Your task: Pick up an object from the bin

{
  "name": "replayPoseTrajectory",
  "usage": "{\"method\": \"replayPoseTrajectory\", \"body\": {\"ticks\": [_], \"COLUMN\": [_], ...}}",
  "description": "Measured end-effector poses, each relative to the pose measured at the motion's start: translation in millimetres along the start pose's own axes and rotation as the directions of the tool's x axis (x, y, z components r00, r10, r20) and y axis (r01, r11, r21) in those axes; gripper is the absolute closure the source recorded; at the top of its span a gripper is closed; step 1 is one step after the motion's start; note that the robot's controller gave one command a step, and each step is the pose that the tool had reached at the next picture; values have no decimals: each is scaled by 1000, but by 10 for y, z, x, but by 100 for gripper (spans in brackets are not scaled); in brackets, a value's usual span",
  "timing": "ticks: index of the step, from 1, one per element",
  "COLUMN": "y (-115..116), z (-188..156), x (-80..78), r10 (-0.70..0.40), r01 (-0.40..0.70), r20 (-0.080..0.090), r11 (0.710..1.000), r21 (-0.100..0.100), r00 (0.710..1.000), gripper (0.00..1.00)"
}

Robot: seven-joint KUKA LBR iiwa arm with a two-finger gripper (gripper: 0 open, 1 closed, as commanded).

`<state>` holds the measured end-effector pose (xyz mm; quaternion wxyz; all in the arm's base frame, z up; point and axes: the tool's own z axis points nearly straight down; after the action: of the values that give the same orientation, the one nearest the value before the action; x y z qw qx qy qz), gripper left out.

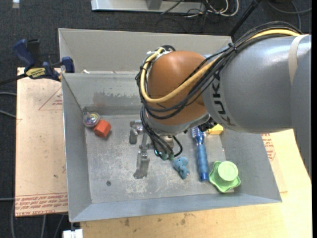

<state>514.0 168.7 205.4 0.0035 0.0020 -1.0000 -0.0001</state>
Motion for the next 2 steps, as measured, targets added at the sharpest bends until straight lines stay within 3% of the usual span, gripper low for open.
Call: {"method": "replayPoseTrajectory", "body": {"ticks": [1, 2], "y": [742, 471], "z": [1360, 1025], "x": [-907, -1204], "r10": [-126, -78], "r01": [126, 78], "r20": [17, 15], "r11": [992, 997], "r21": [-4, -1], "r00": [992, 997], "gripper": [0, 0]}}
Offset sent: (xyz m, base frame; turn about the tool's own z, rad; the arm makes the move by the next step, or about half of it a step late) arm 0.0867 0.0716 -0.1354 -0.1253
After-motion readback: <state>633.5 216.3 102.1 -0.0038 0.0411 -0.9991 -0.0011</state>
